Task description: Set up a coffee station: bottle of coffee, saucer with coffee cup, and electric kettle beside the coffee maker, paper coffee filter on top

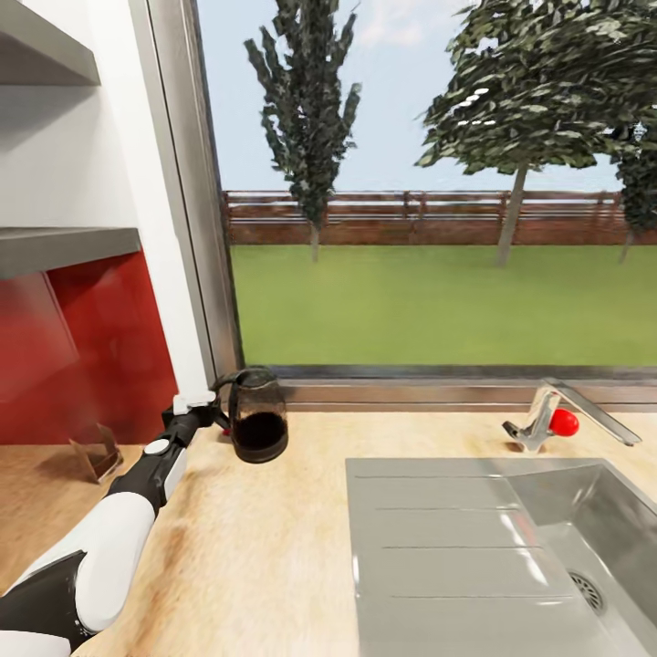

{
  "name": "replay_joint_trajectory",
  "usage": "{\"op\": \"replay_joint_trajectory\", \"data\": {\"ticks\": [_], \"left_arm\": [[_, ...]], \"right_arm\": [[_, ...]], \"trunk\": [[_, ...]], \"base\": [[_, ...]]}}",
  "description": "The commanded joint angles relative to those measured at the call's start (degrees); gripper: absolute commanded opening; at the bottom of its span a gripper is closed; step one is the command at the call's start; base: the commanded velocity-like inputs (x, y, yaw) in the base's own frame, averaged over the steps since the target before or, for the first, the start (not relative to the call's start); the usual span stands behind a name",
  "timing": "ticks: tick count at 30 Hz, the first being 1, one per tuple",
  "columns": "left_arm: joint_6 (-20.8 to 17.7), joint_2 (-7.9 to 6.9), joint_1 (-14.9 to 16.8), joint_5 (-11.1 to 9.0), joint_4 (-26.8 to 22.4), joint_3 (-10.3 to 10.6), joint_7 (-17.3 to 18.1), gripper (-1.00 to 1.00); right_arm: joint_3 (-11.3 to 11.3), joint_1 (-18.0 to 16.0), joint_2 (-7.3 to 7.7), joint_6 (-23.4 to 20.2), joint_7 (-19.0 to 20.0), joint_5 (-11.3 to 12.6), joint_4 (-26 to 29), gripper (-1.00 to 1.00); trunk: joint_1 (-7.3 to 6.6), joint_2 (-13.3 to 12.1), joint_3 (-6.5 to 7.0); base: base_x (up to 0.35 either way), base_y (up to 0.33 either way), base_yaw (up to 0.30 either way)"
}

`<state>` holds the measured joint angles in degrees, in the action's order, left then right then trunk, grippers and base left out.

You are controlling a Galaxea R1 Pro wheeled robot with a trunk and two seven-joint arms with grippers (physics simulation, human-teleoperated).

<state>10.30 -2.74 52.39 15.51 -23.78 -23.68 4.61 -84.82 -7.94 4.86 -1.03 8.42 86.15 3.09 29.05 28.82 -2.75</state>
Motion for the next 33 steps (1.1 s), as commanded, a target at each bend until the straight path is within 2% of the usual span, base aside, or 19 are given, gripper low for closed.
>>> {"op": "replay_joint_trajectory", "data": {"ticks": [1,12,33], "left_arm": [[0.2,0.05,0.1,0.5,0.0,-0.5,0.4,1.0],[0.2,0.1,0.1,0.5,0.1,-0.5,0.4,1.0],[0.4,-0.03,0.1,0.5,-0.2,-0.5,0.5,1.0]], "right_arm": [[-0.4,-0.1,0.05,-0.1,0.1,0.6,0.1,1.0],[-0.4,-0.1,0.0,0.0,0.1,0.6,0.1,1.0],[-0.4,-0.1,-0.03,0.0,0.1,0.6,0.1,1.0]], "trunk": [[0.03,0.1,-0.21],[0.03,0.1,-0.93],[0.03,0.1,-0.99]], "base": [[0.0,0.0,0.055],[0.0,0.0,-0.092],[0.0,0.0,-0.059]]}}
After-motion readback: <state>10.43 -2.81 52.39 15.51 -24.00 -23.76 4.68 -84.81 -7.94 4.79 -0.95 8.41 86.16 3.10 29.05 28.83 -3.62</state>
